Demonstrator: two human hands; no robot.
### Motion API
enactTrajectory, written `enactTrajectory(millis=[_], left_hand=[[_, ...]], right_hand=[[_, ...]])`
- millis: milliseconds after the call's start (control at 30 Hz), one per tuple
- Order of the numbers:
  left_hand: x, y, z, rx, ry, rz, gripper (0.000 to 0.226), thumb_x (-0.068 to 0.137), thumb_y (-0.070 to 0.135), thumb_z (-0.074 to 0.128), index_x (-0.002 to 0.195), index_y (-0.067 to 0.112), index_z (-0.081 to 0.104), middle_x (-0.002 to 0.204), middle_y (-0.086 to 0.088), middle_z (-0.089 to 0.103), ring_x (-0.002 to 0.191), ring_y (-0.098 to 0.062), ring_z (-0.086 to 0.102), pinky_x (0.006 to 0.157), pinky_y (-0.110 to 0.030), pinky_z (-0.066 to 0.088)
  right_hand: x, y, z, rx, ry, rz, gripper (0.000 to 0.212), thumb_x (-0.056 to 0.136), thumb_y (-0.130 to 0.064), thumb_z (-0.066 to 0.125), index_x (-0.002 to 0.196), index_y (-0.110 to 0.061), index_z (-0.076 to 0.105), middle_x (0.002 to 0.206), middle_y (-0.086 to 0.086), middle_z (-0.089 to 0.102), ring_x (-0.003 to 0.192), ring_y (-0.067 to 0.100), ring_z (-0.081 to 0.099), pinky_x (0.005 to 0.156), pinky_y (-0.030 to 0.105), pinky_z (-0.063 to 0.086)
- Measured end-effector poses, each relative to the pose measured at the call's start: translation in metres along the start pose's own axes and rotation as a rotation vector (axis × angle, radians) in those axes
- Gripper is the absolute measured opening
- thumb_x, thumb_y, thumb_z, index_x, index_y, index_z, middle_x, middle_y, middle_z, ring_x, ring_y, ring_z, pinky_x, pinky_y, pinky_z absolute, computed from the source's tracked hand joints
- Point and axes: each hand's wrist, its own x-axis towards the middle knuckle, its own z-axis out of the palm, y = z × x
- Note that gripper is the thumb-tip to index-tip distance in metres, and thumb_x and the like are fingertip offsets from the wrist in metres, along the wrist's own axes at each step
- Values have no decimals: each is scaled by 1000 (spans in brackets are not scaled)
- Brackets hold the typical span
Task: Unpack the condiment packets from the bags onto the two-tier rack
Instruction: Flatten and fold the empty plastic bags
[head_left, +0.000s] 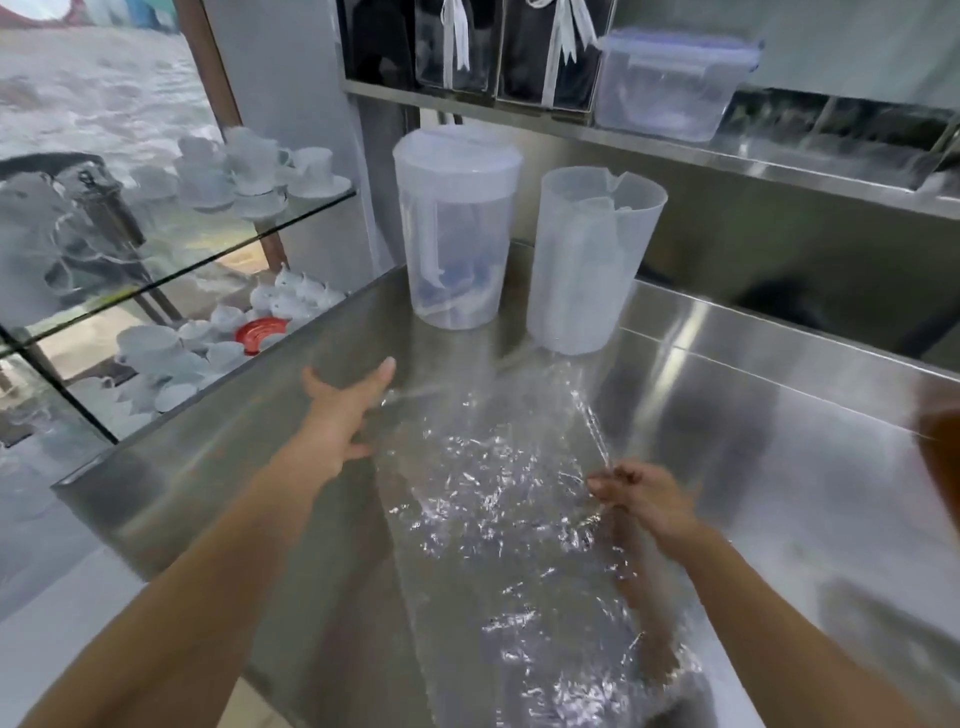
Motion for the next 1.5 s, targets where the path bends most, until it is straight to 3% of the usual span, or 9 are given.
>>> enactTrajectory(millis=[200, 433, 567, 767, 933, 1033, 1100, 1333, 1500], left_hand=[[-9, -56, 15, 260, 14, -212, 116, 64, 13, 82, 142, 26, -2, 106, -9, 55, 80, -24, 60, 72, -36, 52], [-13, -72, 46, 542, 24, -13, 98, 68, 15, 79, 140, 14, 12, 131, -18, 43, 119, -36, 46, 99, -41, 39], [-36, -78, 65, 931, 229, 474, 57, 80, 27, 65, 128, 10, 41, 128, -15, 44, 119, -35, 41, 99, -40, 32], [-82, -103, 98, 1128, -236, 1133, 32, 77, 43, 51, 100, 22, 60, 100, 3, 65, 87, -20, 64, 81, -26, 29], [-69, -113, 93, 1400, -183, 574, 83, 76, 71, 43, 144, 36, 12, 157, -9, -2, 144, -35, -4, 111, -59, 2], [-62, -121, 91, 1490, -297, 385, 98, 69, 83, 34, 144, 38, -10, 153, -6, -26, 139, -34, -24, 106, -65, -11], [-66, -130, 97, 1497, -340, 373, 102, 64, 87, 30, 143, 37, -11, 154, -6, -24, 141, -32, -23, 107, -66, -11], [-75, -134, 109, 1413, -378, 367, 98, 67, 85, 29, 145, 37, -5, 155, -2, -20, 142, -26, -19, 111, -61, -10], [-55, -119, 97, 665, -15, 351, 90, 72, 60, 62, 141, 17, 22, 145, -13, 29, 135, -29, 28, 111, -43, 23]], right_hand=[[23, -7, -4, -740, 144, 48, 40, 78, -29, 69, 116, -19, 60, 131, 4, 49, 128, 24, 38, 103, 46, 28], [30, 23, -32, -1044, 39, 378, 90, 74, -73, 45, 143, -26, 14, 154, 19, 8, 142, 36, 12, 109, 57, 25], [23, 16, -24, -1131, 257, 350, 59, 86, -54, 44, 128, -13, 42, 134, 20, 45, 123, 39, 43, 100, 46, 41], [19, 21, -38, -801, 226, 308, 46, 82, -42, 57, 112, -8, 56, 121, 18, 58, 109, 34, 55, 92, 41, 47], [9, 22, -48, -731, 495, 457, 91, 63, -62, 69, 130, -9, 37, 135, 16, 37, 129, 31, 32, 104, 47, 29], [10, 29, -53, -524, 433, 452, 76, 54, -58, 79, 102, -3, 56, 95, 12, 68, 93, 17, 65, 90, 41, 49], [14, 31, -51, -385, 367, 379, 61, 47, -55, 84, 71, -4, 58, 58, 4, 65, 55, 13, 64, 68, 33, 51], [8, 24, -38, -362, 106, 372, 39, 57, -21, 85, 77, 3, 62, 71, 13, 61, 60, 24, 57, 59, 33, 48], [-6, 15, -41, -186, 68, 81, 23, 70, 7, 71, 62, -4, 52, 57, 8, 51, 51, 18, 49, 43, 24, 40]])
